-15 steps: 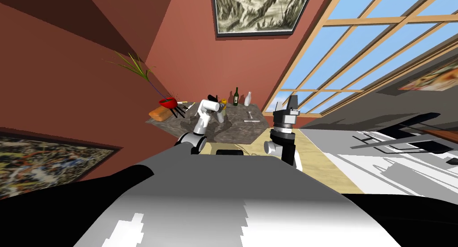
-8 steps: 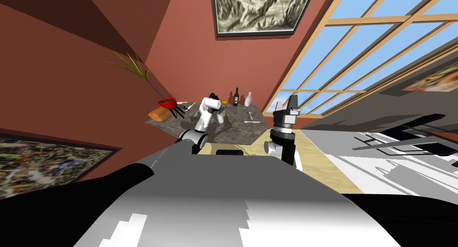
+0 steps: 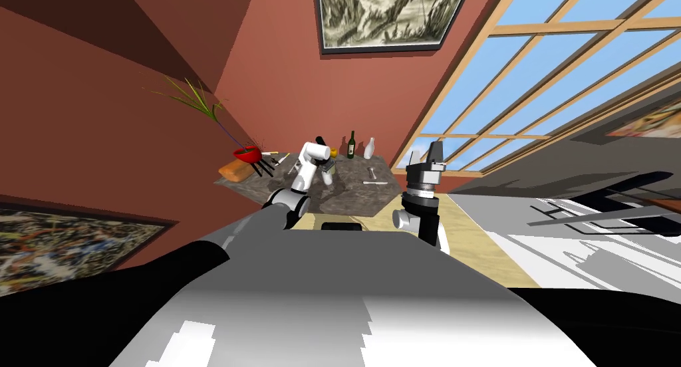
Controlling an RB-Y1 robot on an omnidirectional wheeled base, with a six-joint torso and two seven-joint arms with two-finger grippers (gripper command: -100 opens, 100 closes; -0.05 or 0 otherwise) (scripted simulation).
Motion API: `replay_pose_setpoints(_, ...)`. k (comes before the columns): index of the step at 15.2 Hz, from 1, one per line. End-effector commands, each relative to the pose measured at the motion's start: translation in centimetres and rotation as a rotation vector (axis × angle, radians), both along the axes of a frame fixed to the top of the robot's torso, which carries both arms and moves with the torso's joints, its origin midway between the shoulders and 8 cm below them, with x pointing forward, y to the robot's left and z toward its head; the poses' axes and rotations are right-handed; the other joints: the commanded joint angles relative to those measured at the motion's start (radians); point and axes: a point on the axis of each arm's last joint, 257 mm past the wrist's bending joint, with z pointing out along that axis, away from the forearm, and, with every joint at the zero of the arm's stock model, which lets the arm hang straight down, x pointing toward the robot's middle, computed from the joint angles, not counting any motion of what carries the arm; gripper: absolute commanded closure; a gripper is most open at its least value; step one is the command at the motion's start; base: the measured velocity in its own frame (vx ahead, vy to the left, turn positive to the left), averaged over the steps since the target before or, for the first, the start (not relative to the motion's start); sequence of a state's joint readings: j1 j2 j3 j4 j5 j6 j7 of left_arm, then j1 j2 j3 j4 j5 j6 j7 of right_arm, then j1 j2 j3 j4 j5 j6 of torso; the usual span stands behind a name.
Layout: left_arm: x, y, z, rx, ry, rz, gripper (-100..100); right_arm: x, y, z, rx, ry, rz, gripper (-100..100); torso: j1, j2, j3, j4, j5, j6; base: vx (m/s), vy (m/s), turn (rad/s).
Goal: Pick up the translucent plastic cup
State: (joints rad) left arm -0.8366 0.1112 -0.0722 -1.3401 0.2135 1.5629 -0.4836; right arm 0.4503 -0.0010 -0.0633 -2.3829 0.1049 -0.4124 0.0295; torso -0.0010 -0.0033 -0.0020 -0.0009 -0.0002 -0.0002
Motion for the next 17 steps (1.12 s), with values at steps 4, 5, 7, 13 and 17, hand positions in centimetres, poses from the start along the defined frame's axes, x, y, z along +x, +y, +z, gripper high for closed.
replay_pose_setpoints(4, -1.8, 0.3, -0.9, 0.047, 0.119, -0.017, -100, 0.0, 0.0, 0.0, 0.000, 0.000, 0.000, 0, 0.000, 0.000, 0.000, 0.000, 0.000, 0.000, 0.048, -0.013, 0.019)
replay_pose_setpoints(5, -2.3, 0.4, -1.1, 0.054, 0.138, -0.016, -100, 0.0, 0.0, 0.0, 0.000, 0.000, 0.000, 0, 0.000, -0.001, 0.000, 0.000, 0.000, 0.000, 0.053, -0.017, 0.026)
replay_pose_setpoints(7, -3.1, 0.5, -1.4, 0.071, 0.186, -0.020, -100, 0.0, 0.0, 0.0, 0.000, 0.000, 0.000, 0, 0.000, 0.000, 0.000, 0.000, 0.000, 0.000, 0.041, -0.012, 0.016)
replay_pose_setpoints(13, -5.2, 1.1, -2.1, 0.106, 0.301, -0.022, -100, 0.0, 0.0, 0.0, 0.000, 0.000, 0.000, 0, 0.000, -0.001, -0.001, 0.000, 0.000, 0.000, 0.058, -0.019, 0.027)
replay_pose_setpoints(17, -6.8, 1.5, -2.5, 0.126, 0.382, -0.017, -100, 0.0, 0.0, 0.0, 0.000, 0.000, 0.000, 0, 0.000, -0.001, -0.001, 0.000, 0.000, 0.000, 0.059, -0.020, 0.038)
